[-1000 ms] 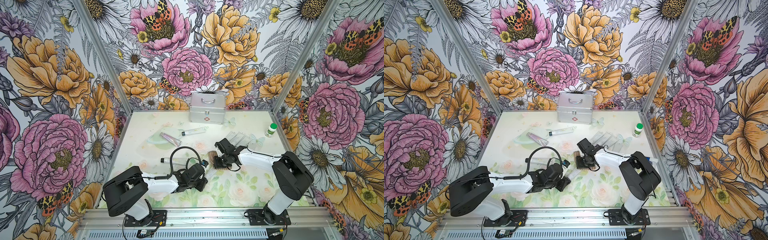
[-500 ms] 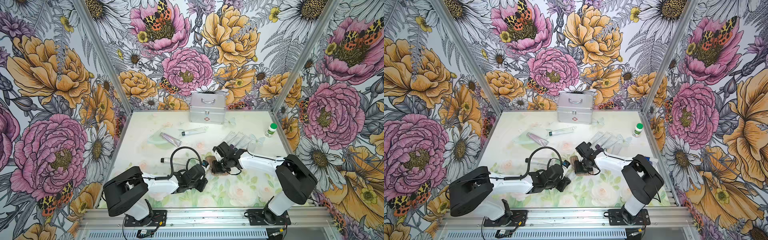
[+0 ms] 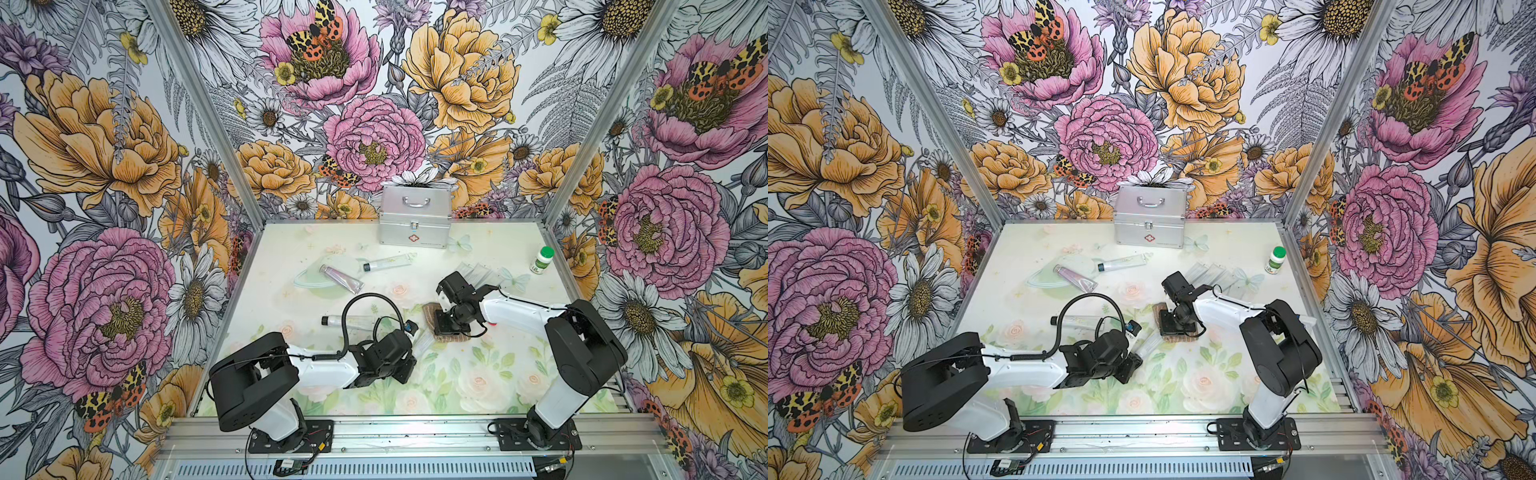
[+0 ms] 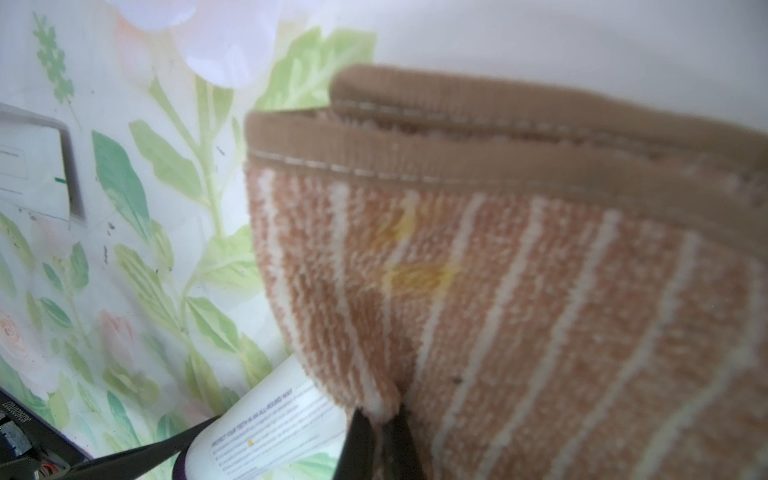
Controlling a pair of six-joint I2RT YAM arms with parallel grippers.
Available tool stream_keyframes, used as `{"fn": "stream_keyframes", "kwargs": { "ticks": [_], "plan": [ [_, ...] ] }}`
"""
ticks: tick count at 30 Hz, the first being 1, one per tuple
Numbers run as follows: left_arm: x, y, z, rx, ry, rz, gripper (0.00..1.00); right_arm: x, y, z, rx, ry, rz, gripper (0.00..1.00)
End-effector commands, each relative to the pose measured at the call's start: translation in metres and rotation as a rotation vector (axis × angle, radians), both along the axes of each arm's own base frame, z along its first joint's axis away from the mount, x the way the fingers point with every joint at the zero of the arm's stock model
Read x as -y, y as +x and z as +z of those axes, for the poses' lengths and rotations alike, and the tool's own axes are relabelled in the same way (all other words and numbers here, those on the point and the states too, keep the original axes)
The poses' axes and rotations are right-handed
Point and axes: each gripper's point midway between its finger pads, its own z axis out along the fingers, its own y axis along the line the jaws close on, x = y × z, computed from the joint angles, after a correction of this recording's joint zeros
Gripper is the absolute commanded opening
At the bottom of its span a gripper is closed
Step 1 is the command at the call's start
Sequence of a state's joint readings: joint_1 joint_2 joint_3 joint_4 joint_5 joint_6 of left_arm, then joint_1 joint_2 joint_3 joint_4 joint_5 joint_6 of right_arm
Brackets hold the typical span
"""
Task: Wipe the surface of the toothpaste tube
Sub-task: Wipe the dirt from the toothpaste tube.
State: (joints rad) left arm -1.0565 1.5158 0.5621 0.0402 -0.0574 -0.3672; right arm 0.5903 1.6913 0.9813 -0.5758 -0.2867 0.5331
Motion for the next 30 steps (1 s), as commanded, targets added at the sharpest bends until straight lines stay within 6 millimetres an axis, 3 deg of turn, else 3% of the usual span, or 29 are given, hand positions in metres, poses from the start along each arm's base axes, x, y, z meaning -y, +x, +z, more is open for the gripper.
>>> {"fn": "stream_keyframes", "kwargs": {
  "ticks": [1,4,8,16,21,25,30],
  "plan": [
    [-0.010,-0.003,-0.014,-0.013,0.057,0.013,0.26,-0.018,-0.033,0.000,-0.093,0.037,0.059,0.00],
    [-0.009,-0.002,-0.014,-0.012,0.058,0.013,0.26,-0.025,-0.047,0.000,-0.111,0.054,0.081,0.00],
    [-0.008,-0.002,-0.013,-0.012,0.055,0.008,0.26,-0.023,-0.047,-0.005,-0.108,0.039,0.082,0.00],
    [-0.003,-0.008,-0.014,-0.019,0.054,-0.010,0.26,0.017,0.007,-0.016,-0.056,-0.054,-0.040,0.00],
    [-0.004,-0.009,-0.014,-0.017,0.055,-0.012,0.26,0.017,0.022,-0.013,-0.055,-0.033,-0.053,0.00],
    [-0.004,-0.009,-0.014,-0.016,0.056,-0.012,0.26,0.002,0.016,-0.006,-0.062,0.008,-0.025,0.00],
    [-0.005,-0.007,-0.015,-0.011,0.061,-0.009,0.26,-0.018,-0.012,-0.002,-0.087,0.045,0.029,0.00]
  ]
}}
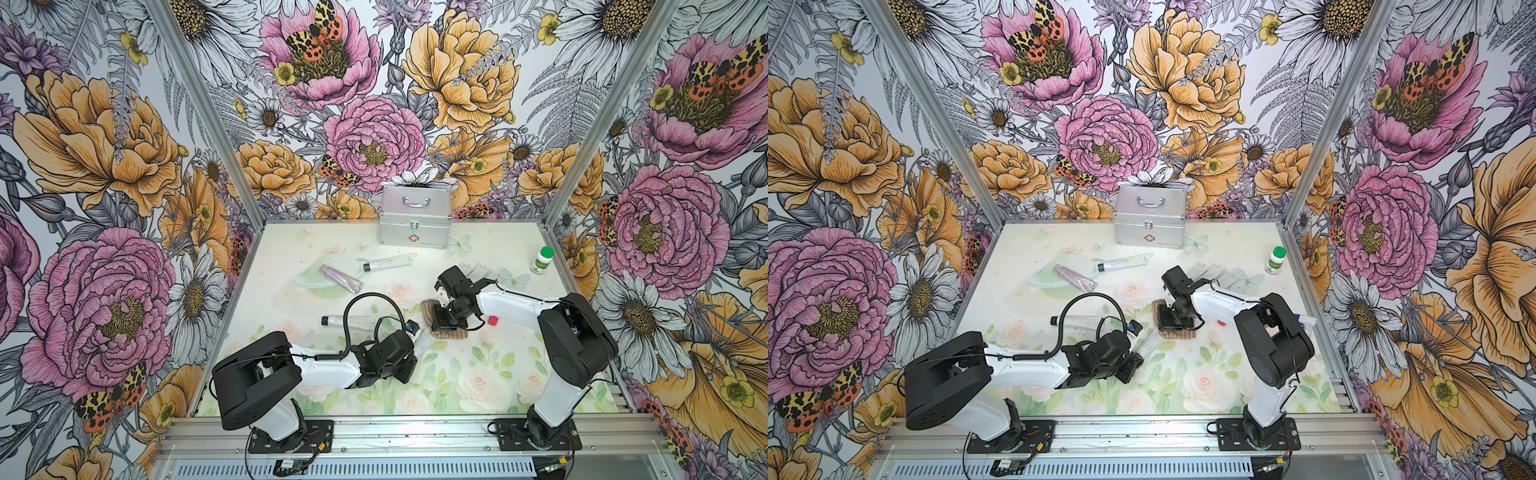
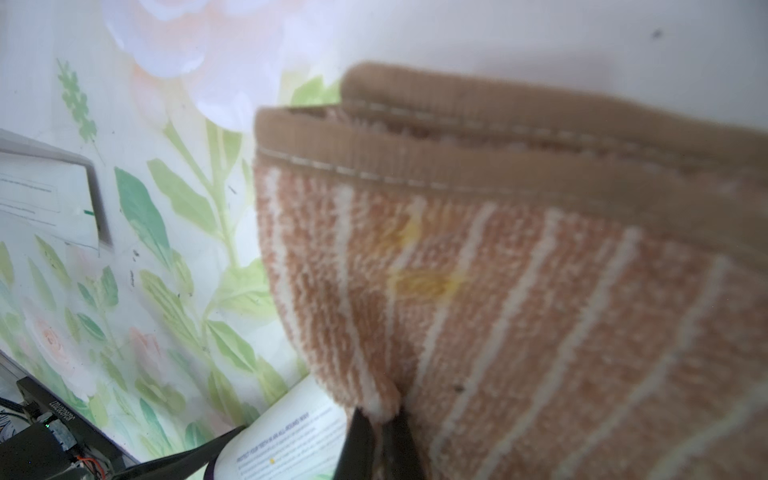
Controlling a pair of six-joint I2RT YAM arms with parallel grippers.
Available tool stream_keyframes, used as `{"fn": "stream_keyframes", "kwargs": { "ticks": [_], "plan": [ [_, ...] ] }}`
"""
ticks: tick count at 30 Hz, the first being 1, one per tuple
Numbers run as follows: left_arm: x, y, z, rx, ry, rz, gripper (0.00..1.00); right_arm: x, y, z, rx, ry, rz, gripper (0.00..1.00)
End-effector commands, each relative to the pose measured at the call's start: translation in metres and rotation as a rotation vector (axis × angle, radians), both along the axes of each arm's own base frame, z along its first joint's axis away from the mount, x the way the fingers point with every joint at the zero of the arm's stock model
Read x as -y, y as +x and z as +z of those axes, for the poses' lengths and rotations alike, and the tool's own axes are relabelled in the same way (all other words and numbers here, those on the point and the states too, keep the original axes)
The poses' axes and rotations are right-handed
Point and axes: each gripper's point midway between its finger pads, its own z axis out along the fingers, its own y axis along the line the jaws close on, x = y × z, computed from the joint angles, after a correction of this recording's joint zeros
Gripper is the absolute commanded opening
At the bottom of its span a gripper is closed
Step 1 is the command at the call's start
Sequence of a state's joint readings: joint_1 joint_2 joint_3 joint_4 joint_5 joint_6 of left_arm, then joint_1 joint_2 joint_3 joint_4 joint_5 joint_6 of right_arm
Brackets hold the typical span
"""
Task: Wipe the surface of the toothpaste tube
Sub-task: Wipe the dirt from the toothpaste tube.
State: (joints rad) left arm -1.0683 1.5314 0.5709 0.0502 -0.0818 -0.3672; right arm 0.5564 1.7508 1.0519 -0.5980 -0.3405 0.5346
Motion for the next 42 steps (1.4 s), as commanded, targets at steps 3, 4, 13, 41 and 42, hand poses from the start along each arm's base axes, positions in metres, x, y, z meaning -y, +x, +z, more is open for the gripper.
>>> {"fn": "stream_keyframes", "kwargs": {
  "ticks": [3,4,13,41,42],
  "plan": [
    [-0.008,-0.008,-0.015,-0.029,0.055,-0.010,0.26,-0.023,-0.041,-0.002,-0.057,0.040,0.065,0.00],
    [-0.008,-0.008,-0.014,-0.028,0.054,-0.010,0.26,-0.026,-0.045,-0.001,-0.060,0.048,0.067,0.00],
    [-0.008,-0.009,-0.014,-0.028,0.053,-0.012,0.26,0.002,-0.033,-0.025,-0.047,-0.060,0.025,0.00],
    [-0.012,-0.006,-0.012,-0.018,0.052,0.006,0.25,-0.014,-0.061,-0.017,-0.057,-0.042,0.076,0.00],
    [-0.012,-0.006,-0.011,-0.017,0.051,0.005,0.26,-0.011,-0.060,-0.019,-0.052,-0.056,0.076,0.00]
  ]
}}
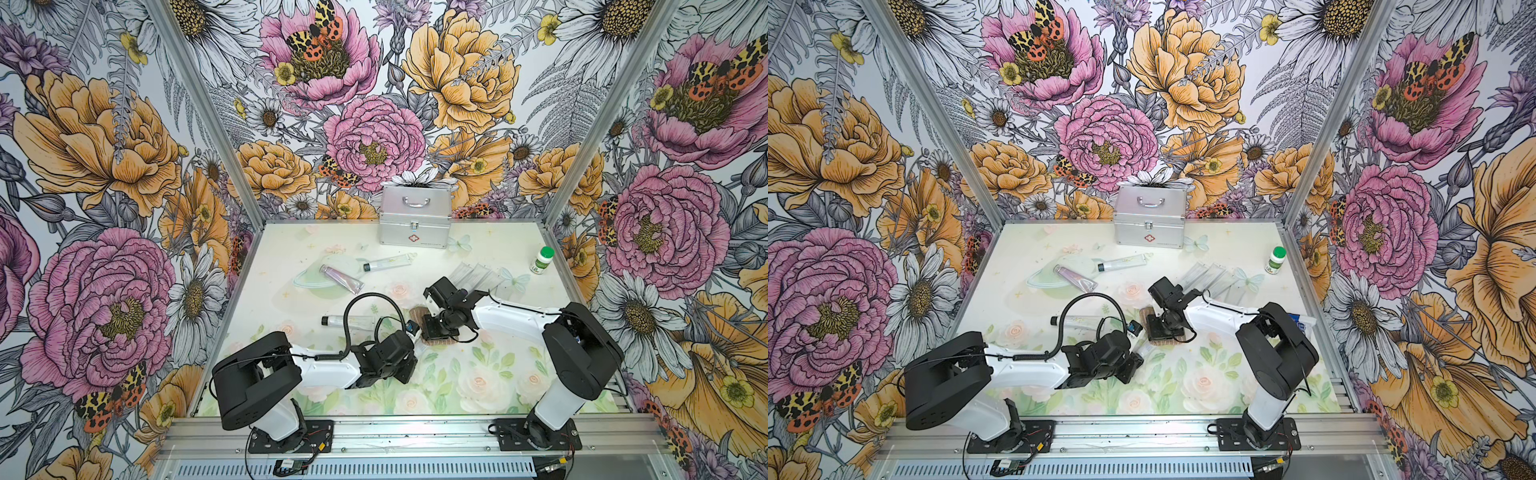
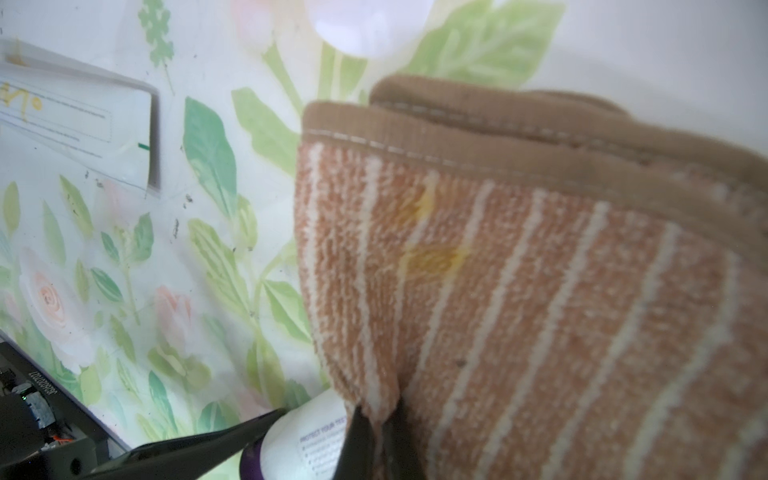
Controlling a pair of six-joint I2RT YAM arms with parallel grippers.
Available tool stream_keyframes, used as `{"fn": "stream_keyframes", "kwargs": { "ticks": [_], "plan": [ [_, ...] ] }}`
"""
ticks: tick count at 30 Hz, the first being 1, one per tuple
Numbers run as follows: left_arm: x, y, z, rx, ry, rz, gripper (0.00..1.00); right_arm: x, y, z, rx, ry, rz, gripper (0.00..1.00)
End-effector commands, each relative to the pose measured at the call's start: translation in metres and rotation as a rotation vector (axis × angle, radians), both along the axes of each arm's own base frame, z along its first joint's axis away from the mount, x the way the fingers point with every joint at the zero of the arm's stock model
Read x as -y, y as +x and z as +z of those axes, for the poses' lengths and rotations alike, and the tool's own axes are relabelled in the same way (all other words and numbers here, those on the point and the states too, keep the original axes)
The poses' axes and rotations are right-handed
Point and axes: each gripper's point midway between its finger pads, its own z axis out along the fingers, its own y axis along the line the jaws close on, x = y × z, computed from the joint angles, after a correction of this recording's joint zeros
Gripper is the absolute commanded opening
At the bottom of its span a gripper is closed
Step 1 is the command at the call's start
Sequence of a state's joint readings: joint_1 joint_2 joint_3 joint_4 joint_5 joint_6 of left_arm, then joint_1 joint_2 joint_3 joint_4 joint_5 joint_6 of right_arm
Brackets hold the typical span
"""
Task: Wipe the surface of the toothpaste tube
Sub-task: Wipe the dirt from the toothpaste tube.
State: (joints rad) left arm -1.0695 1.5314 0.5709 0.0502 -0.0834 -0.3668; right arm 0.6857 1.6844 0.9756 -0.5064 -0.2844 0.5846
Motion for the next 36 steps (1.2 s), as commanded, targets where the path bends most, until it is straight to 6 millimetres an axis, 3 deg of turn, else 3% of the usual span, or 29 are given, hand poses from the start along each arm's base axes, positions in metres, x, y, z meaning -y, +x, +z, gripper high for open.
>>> {"fn": "stream_keyframes", "kwargs": {
  "ticks": [1,8,11,16,23,27,31,36],
  "plan": [
    [-0.013,-0.005,-0.011,-0.018,0.050,0.007,0.25,0.019,-0.032,-0.025,-0.119,-0.081,0.004,0.00],
    [-0.013,-0.006,-0.012,-0.023,0.050,0.007,0.25,0.078,0.017,-0.041,-0.053,-0.268,-0.105,0.00],
    [-0.014,-0.006,-0.012,-0.020,0.050,0.010,0.25,0.089,0.032,-0.040,-0.030,-0.312,-0.122,0.00],
    [-0.014,-0.005,-0.011,-0.019,0.050,0.010,0.25,0.073,0.031,-0.035,-0.041,-0.259,-0.095,0.00],
    [-0.013,-0.005,-0.012,-0.020,0.051,0.007,0.25,0.027,0.002,-0.014,-0.058,-0.137,-0.007,0.00],
    [-0.014,-0.005,-0.011,-0.018,0.050,0.009,0.26,0.011,-0.013,0.000,-0.061,-0.076,0.012,0.00],
    [-0.014,-0.005,-0.011,-0.017,0.049,0.011,0.26,0.008,-0.022,0.002,-0.069,-0.052,0.016,0.00],
    [-0.014,-0.004,-0.011,-0.017,0.051,0.011,0.26,0.025,-0.017,-0.022,-0.086,-0.134,0.011,0.00]
  ]
}}
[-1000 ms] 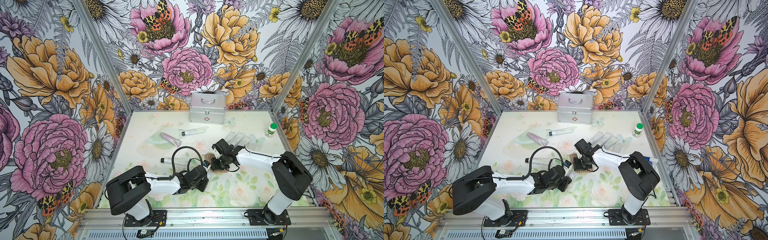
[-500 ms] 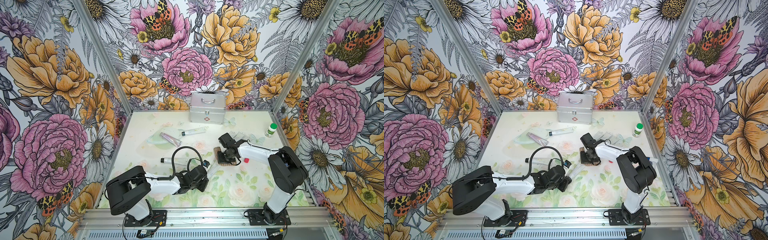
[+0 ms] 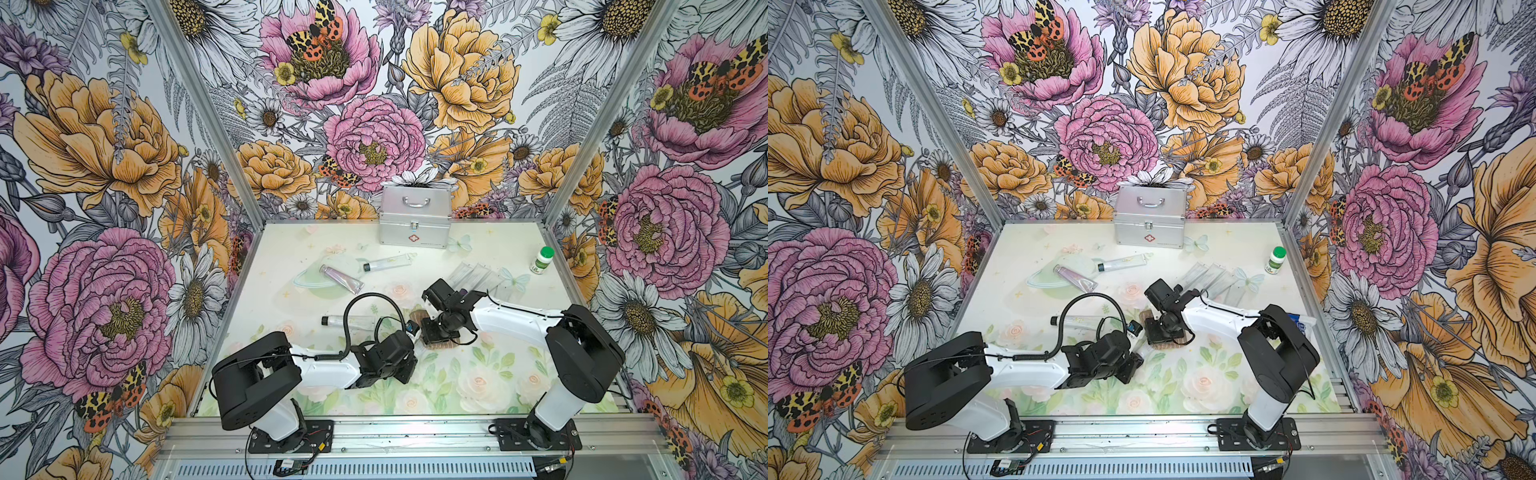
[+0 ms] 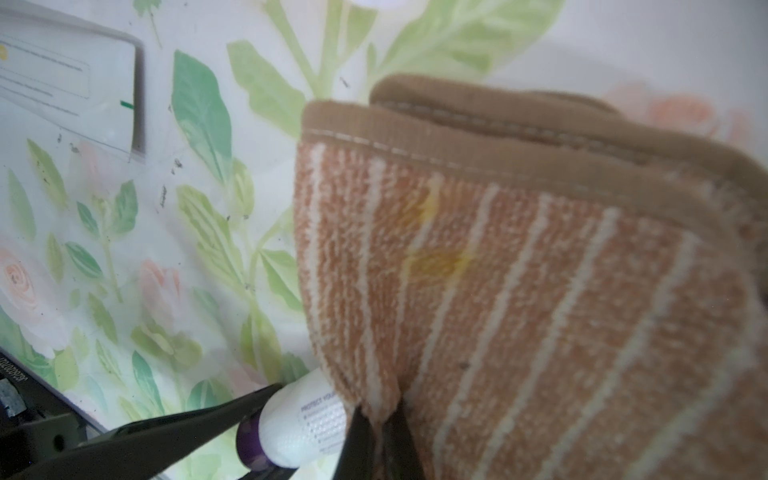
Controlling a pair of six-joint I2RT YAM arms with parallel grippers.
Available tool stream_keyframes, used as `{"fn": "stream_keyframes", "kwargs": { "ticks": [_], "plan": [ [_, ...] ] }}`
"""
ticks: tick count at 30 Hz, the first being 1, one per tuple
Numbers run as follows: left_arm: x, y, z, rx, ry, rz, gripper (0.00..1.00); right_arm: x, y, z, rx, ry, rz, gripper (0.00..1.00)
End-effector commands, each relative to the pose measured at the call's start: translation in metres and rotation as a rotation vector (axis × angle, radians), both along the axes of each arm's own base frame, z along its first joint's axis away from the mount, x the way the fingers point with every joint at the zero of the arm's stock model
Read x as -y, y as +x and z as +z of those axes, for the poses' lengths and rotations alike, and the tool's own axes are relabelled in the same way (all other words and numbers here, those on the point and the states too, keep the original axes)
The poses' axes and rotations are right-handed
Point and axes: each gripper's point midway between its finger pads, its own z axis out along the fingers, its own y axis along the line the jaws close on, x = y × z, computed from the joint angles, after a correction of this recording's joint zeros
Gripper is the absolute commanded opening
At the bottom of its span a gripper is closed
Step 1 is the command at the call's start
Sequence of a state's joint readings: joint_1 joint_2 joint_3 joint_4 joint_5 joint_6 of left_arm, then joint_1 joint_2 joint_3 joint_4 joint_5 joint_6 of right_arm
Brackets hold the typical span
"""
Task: Wipe the surface of the toothpaste tube
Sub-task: Wipe the dirt from the toothpaste tube.
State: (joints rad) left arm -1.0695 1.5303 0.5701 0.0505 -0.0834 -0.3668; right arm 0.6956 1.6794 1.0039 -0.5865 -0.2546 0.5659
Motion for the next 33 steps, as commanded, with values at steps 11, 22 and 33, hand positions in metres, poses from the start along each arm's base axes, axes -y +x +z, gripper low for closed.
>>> {"fn": "stream_keyframes", "kwargs": {
  "ticks": [11,22,33],
  "plan": [
    [-0.014,-0.005,-0.010,-0.018,0.044,0.012,0.26,0.060,0.045,-0.048,-0.050,-0.184,-0.117,0.00],
    [-0.016,-0.004,-0.010,-0.011,0.048,0.017,0.26,0.021,0.000,-0.031,-0.085,-0.067,-0.050,0.00],
    [-0.016,-0.002,-0.009,-0.013,0.044,0.020,0.25,0.008,-0.033,-0.029,-0.082,-0.031,-0.041,0.00]
  ]
}}
